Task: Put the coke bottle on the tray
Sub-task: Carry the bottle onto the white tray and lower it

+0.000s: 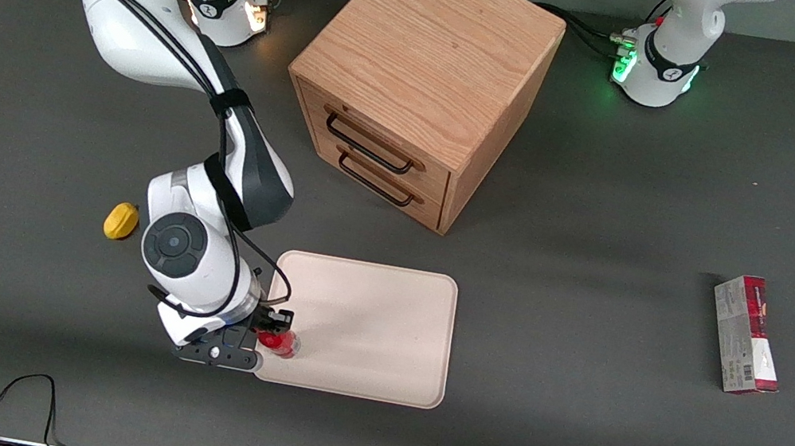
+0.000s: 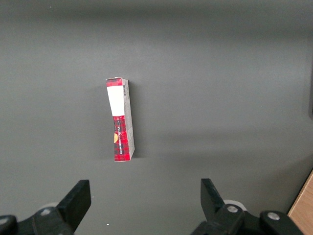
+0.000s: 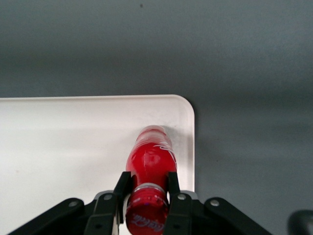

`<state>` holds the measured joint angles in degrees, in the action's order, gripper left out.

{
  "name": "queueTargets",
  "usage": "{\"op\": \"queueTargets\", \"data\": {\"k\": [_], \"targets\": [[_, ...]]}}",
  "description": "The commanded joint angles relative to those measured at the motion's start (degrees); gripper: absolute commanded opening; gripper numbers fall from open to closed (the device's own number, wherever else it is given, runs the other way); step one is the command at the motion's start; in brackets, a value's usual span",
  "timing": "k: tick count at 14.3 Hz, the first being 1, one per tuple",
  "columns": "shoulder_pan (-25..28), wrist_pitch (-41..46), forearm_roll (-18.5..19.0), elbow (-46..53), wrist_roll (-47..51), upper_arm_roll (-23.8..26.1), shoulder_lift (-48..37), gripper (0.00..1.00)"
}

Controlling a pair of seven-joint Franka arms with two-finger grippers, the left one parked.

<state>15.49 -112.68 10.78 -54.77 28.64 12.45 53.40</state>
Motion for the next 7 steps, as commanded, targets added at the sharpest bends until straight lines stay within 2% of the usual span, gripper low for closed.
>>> {"op": "queueTargets", "data": {"k": [1, 2, 3, 4, 7], "targets": [[-0.11, -0.61, 1.87, -0.77, 0.45, 0.29, -0.66, 0.3], [-0.11, -0.78, 2.31, -1.03, 0.45, 0.29, -0.66, 0.46], [-0.11, -0.87, 2.31, -1.04, 0.36, 0.21, -0.75, 0.86], [-0.11, -0.87, 2.83, -1.04, 0.45, 0.21, -0.75, 1.0], [-0.11, -0.87, 3.37, -0.95, 0.45, 0.21, -1.63, 1.0]]}}
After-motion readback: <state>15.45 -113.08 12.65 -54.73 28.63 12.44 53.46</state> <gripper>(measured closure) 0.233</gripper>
